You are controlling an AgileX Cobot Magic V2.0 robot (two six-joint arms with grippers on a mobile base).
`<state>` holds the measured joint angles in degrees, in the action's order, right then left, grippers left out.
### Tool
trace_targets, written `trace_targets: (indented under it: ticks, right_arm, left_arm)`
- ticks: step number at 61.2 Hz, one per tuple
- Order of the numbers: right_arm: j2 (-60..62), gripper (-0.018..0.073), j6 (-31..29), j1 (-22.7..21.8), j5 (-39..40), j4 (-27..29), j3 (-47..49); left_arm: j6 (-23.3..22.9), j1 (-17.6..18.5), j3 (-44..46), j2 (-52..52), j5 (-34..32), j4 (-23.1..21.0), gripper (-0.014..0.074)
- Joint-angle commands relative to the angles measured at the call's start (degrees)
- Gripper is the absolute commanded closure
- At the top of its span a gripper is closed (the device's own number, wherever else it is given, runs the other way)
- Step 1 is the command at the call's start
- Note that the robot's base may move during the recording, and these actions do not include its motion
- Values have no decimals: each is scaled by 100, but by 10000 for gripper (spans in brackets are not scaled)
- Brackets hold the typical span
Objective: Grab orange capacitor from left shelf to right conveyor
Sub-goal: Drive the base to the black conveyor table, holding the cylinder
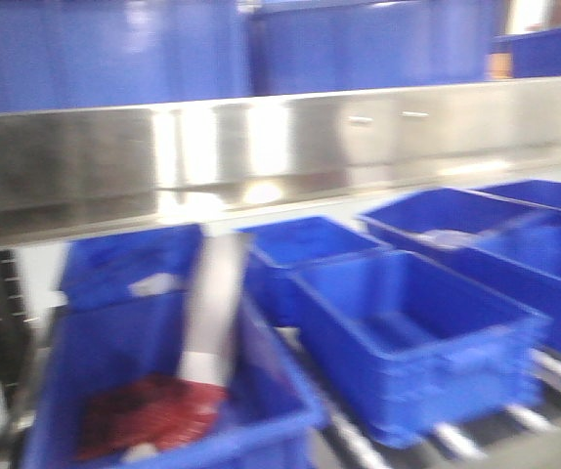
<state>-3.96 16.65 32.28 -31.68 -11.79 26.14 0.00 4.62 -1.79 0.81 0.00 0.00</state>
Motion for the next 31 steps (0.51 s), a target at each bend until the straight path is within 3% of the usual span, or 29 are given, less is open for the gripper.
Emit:
trace_targets:
  ticks: [1, 31]
  right_arm:
    - [-60, 503, -14, 2, 513, -106, 145]
    - [-60, 503, -14, 2, 513, -106, 145]
  left_arm:
    - [0, 30, 34, -46, -496, -31, 701]
    - [0, 30, 34, -46, -496, -31, 701]
